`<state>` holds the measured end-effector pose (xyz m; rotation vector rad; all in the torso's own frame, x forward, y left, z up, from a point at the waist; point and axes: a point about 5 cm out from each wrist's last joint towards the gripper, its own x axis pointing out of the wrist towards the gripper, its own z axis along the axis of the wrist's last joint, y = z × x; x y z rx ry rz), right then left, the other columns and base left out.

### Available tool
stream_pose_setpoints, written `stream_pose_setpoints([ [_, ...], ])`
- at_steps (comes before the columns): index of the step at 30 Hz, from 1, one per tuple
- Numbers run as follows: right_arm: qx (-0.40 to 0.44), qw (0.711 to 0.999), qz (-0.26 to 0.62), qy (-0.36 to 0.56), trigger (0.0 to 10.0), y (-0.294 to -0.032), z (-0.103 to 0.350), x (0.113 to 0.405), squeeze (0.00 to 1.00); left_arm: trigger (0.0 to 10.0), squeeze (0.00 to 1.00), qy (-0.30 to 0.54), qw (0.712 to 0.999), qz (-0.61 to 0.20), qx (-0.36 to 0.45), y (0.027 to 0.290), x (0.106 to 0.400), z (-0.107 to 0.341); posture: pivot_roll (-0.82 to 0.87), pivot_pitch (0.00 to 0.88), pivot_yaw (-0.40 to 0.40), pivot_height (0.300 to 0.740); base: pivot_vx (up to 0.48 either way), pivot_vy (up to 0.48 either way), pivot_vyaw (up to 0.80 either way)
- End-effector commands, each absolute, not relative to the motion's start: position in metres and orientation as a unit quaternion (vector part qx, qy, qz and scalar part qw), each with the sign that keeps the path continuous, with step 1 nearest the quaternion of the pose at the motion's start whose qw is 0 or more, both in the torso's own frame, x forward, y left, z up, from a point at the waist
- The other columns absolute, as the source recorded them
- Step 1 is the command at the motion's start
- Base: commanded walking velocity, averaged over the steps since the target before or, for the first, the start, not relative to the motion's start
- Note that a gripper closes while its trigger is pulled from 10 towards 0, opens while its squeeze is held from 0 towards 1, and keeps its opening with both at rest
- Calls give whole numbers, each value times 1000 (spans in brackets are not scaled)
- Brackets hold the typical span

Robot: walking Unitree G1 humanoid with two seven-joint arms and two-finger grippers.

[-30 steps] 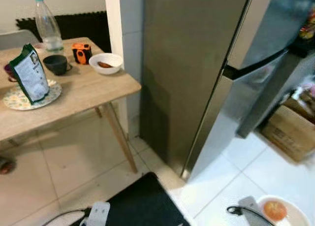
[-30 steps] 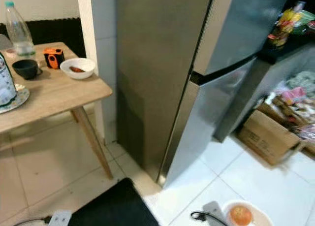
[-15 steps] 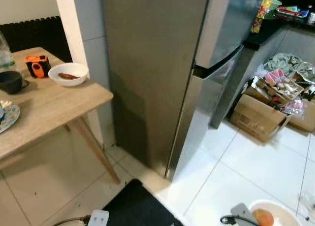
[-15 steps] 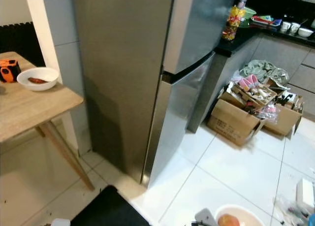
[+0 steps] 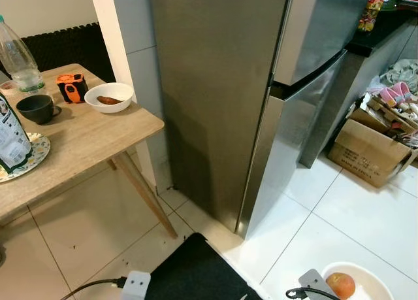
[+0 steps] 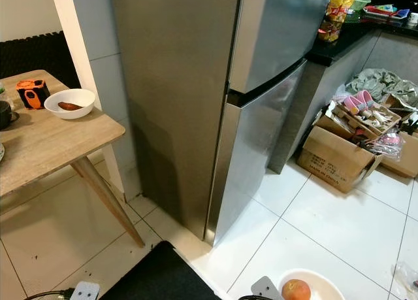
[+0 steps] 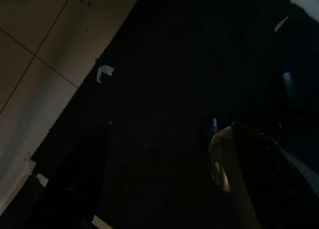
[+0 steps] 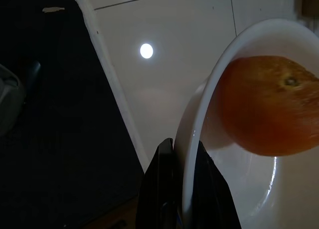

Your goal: Restocking fridge

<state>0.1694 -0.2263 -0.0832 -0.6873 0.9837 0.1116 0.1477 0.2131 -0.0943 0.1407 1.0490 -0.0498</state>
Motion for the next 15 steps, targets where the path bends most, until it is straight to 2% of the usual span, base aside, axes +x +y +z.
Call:
stream_pose_setpoints([
  [1,-328,826,55,454,10000,-226,-80,177,0,10000,0,502,861,-39,75,208,148,-95,-3,0,-42,740,0,0,0],
  [15,-323,823,61,464,10000,-221,-85,169,0,10000,0,512,855,-47,76,206,140,-98,0,0,-40,740,0,0,0],
])
